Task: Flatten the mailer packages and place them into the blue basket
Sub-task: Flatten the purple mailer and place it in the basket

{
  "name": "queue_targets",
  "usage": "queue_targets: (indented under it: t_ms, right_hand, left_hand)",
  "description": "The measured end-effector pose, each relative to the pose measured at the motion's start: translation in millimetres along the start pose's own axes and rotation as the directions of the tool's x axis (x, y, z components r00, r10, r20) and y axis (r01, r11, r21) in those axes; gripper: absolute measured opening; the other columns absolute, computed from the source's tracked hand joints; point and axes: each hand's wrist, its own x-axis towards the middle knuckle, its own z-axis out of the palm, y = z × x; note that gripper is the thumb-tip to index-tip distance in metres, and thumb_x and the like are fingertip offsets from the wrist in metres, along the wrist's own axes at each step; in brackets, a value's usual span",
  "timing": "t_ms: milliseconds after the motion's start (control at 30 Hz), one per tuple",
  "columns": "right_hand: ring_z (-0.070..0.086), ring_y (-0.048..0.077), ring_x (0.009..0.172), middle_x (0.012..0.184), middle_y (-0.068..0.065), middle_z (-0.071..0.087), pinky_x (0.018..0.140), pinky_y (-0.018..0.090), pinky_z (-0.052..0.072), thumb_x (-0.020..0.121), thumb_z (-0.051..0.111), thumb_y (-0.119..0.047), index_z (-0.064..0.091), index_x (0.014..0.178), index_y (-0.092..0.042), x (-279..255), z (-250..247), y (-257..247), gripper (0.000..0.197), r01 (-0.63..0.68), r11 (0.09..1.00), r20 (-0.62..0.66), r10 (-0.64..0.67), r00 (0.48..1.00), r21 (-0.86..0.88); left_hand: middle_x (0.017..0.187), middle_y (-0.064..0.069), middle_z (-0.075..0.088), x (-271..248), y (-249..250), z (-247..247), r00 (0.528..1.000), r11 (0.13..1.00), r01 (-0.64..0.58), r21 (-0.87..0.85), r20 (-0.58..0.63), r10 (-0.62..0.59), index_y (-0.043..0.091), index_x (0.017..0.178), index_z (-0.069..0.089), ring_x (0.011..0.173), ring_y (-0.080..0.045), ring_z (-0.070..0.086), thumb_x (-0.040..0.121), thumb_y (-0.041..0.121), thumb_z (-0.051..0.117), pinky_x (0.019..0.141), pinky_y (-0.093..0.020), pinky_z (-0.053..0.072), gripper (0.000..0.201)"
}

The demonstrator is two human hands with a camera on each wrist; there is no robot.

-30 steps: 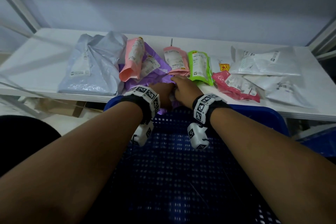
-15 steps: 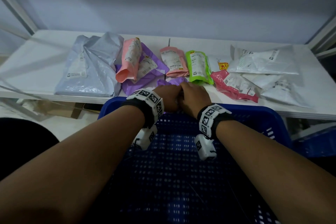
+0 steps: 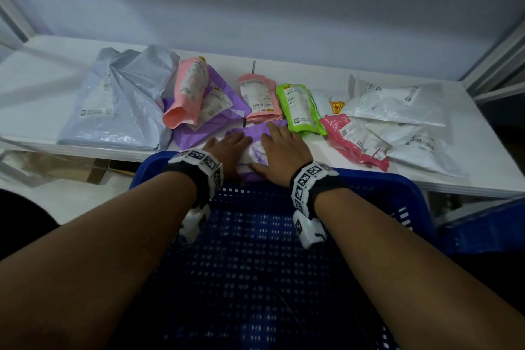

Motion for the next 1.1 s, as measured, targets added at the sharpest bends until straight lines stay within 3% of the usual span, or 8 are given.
queue_targets:
  t_ms: [167,333,467,633,767,933,1033,1100]
  right_hand:
    - [0.016,0.030,0.151,0.162,0.016,0.022,0.123,0.043,0.012,0.084,0.056,-0.070,0.032,0.150,-0.004,7.4,19.0,4.8,0.096,0.031,0.990,0.038,-0.036,0.999,0.138]
    - [0.029,0.030,0.146,0.155,0.017,0.036,0.121,0.039,0.021,0.077,0.074,-0.059,0.034,0.150,-0.003,14.4,35.6,11.2,0.101,-0.011,0.932,0.020,0.004,1.000,0.362]
    - [0.029,0.031,0.146,0.155,0.017,0.035,0.121,0.042,0.022,0.073,0.076,-0.061,0.036,0.150,-0.005,15.8,39.7,14.2,0.104,-0.024,0.928,-0.003,0.027,1.000,0.372]
    - [0.022,0.027,0.150,0.160,0.014,0.029,0.123,0.037,0.017,0.073,0.073,-0.065,0.032,0.152,-0.010,14.5,35.3,12.6,0.106,-0.060,0.930,0.025,0.055,0.998,0.363]
    - [0.021,0.025,0.150,0.161,0.012,0.027,0.123,0.037,0.015,0.071,0.071,-0.071,0.029,0.153,-0.010,15.1,32.4,11.1,0.110,-0.073,0.939,0.053,0.058,0.997,0.335]
    - [0.023,0.024,0.149,0.161,0.008,0.028,0.123,0.041,0.016,0.068,0.069,-0.074,0.027,0.154,-0.013,14.9,35.4,10.5,0.113,-0.077,0.946,0.049,0.064,0.997,0.314]
    - [0.024,0.021,0.149,0.161,0.005,0.029,0.123,0.038,0.015,0.069,0.071,-0.070,0.026,0.154,-0.013,13.9,39.9,11.8,0.111,-0.076,0.945,0.017,0.074,0.997,0.320]
    - [0.025,0.021,0.149,0.161,0.006,0.029,0.122,0.036,0.016,0.072,0.072,-0.066,0.027,0.155,-0.013,14.7,40.8,12.9,0.108,-0.064,0.943,0.005,0.066,0.998,0.328]
  left_hand:
    - [0.167,-0.004,-0.007,9.6,-6.9,17.2,0.998,0.999,0.001,0.049,-0.062,0.002,0.019,0.158,-0.006,0.154,-0.024,-0.001,0.085,0.057,0.067,0.119,-0.058,0.009,0.110]
    - [0.166,-0.001,-0.012,16.0,-11.6,14.2,0.998,0.999,-0.020,0.047,-0.054,0.022,0.021,0.158,-0.010,0.154,-0.022,-0.005,0.077,0.068,0.067,0.121,-0.056,0.006,0.122]
    - [0.166,0.000,-0.013,22.4,-14.1,17.6,0.997,0.999,-0.026,0.043,-0.070,0.029,0.023,0.158,-0.011,0.154,-0.022,-0.006,0.074,0.080,0.060,0.120,-0.056,0.004,0.124]
    - [0.166,0.000,-0.012,20.4,-10.7,17.3,0.993,0.997,-0.029,0.068,-0.111,0.037,0.019,0.158,-0.009,0.153,-0.020,-0.008,0.060,0.086,0.064,0.121,-0.055,0.002,0.140]
    - [0.166,0.000,-0.013,21.2,-12.5,23.1,0.974,0.986,-0.128,0.103,-0.175,0.145,0.016,0.158,-0.012,0.153,-0.015,-0.010,0.054,0.094,0.056,0.123,-0.051,-0.004,0.147]
    - [0.167,0.002,-0.007,17.8,-11.9,25.9,0.953,0.971,-0.201,0.127,-0.205,0.224,0.016,0.158,-0.011,0.152,-0.010,-0.008,0.061,0.098,0.043,0.120,-0.043,-0.017,0.138]
    - [0.167,0.000,-0.006,18.4,-9.4,26.6,0.949,0.973,-0.184,0.136,-0.235,0.212,0.018,0.158,-0.010,0.153,-0.013,-0.006,0.065,0.099,0.035,0.122,-0.050,-0.009,0.132]
    - [0.167,-0.001,-0.006,19.4,-9.3,25.2,0.963,0.985,-0.164,0.061,-0.206,0.173,0.020,0.159,-0.008,0.153,-0.014,-0.004,0.062,0.100,0.039,0.123,-0.052,-0.002,0.134]
